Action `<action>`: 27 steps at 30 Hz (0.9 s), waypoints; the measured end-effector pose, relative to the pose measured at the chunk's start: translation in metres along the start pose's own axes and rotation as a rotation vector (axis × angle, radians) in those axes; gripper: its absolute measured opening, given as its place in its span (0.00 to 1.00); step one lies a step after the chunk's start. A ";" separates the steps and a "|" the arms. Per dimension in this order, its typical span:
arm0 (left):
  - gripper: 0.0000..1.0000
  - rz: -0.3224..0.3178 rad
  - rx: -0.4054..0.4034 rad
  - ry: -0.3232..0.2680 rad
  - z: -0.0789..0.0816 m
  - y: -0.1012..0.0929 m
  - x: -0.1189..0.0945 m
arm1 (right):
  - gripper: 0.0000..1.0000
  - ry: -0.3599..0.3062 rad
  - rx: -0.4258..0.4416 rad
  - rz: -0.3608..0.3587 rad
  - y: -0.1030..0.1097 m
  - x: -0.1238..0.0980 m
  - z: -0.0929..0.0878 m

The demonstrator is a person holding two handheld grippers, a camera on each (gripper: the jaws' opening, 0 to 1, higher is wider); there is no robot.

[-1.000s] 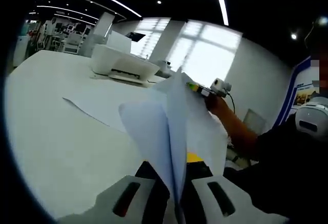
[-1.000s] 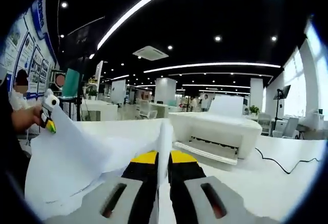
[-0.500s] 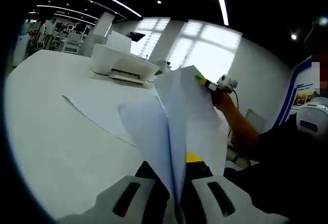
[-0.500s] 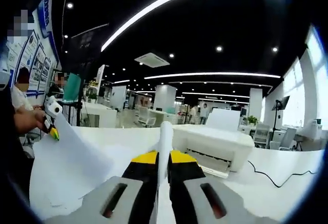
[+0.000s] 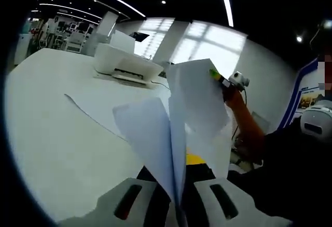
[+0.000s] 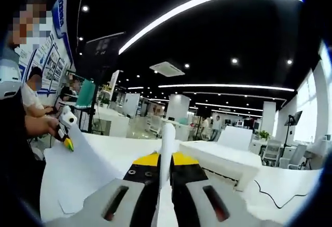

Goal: Organize the stack of printing papers by aligning and flattening the scattered papers on the table

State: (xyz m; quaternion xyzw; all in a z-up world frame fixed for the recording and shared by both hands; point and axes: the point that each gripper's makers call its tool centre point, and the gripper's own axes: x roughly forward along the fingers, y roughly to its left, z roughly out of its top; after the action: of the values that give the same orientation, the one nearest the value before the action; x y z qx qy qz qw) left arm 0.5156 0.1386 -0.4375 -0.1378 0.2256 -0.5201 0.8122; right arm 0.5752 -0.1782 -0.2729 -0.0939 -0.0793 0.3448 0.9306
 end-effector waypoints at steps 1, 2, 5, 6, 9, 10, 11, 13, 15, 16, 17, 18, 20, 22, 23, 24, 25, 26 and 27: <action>0.07 0.000 0.001 -0.001 0.000 0.000 0.000 | 0.03 -0.007 -0.003 0.010 0.002 0.000 0.003; 0.07 0.000 0.000 -0.002 0.000 0.000 0.000 | 0.03 -0.013 -0.006 0.019 0.005 0.000 0.007; 0.07 0.001 -0.003 -0.003 0.000 0.000 0.000 | 0.03 -0.029 -0.018 0.046 0.012 0.000 0.016; 0.07 0.002 -0.003 -0.003 0.000 0.000 0.000 | 0.03 -0.031 -0.022 0.052 0.014 0.000 0.017; 0.07 0.002 -0.005 -0.004 0.000 0.000 -0.001 | 0.03 -0.040 -0.024 0.074 0.019 0.001 0.023; 0.07 0.002 -0.005 -0.005 -0.001 0.000 -0.001 | 0.03 -0.043 -0.024 0.080 0.020 0.001 0.024; 0.07 0.002 -0.005 -0.005 -0.001 0.000 -0.001 | 0.03 -0.046 -0.026 0.085 0.022 0.002 0.025; 0.07 0.003 -0.005 -0.006 0.000 0.000 -0.001 | 0.03 -0.050 -0.028 0.094 0.024 0.002 0.028; 0.07 0.004 -0.005 -0.006 0.000 0.001 -0.001 | 0.03 -0.057 -0.027 0.105 0.027 0.002 0.032; 0.07 0.004 -0.005 -0.006 0.000 0.001 -0.002 | 0.03 -0.065 -0.029 0.116 0.030 0.002 0.035; 0.07 0.004 -0.005 -0.005 0.000 0.001 -0.002 | 0.03 -0.070 -0.031 0.126 0.032 0.002 0.037; 0.07 0.005 -0.005 -0.005 0.000 0.001 -0.002 | 0.03 -0.075 -0.033 0.138 0.034 0.002 0.040; 0.07 0.005 -0.006 -0.005 -0.001 0.002 -0.002 | 0.03 -0.081 -0.033 0.155 0.038 0.003 0.043; 0.07 0.004 -0.007 -0.005 -0.001 0.002 -0.002 | 0.03 -0.088 -0.034 0.180 0.043 0.003 0.046; 0.07 0.003 -0.008 -0.004 -0.001 0.002 -0.002 | 0.03 -0.095 -0.036 0.193 0.046 0.003 0.048; 0.07 0.002 -0.008 -0.002 -0.001 0.002 -0.002 | 0.03 -0.101 -0.037 0.207 0.048 0.003 0.049; 0.07 0.000 -0.007 0.000 -0.002 0.002 -0.001 | 0.03 -0.104 -0.039 0.226 0.052 0.003 0.051; 0.07 -0.001 -0.007 0.002 -0.002 0.001 -0.001 | 0.03 -0.107 -0.045 0.235 0.054 0.003 0.053; 0.07 -0.002 -0.006 0.002 -0.002 0.001 -0.001 | 0.03 -0.113 -0.050 0.249 0.057 0.003 0.055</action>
State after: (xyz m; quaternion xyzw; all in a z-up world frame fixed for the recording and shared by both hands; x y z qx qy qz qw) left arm 0.5152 0.1404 -0.4394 -0.1400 0.2281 -0.5201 0.8110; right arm 0.5303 -0.1275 -0.2326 -0.1065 -0.1278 0.4602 0.8721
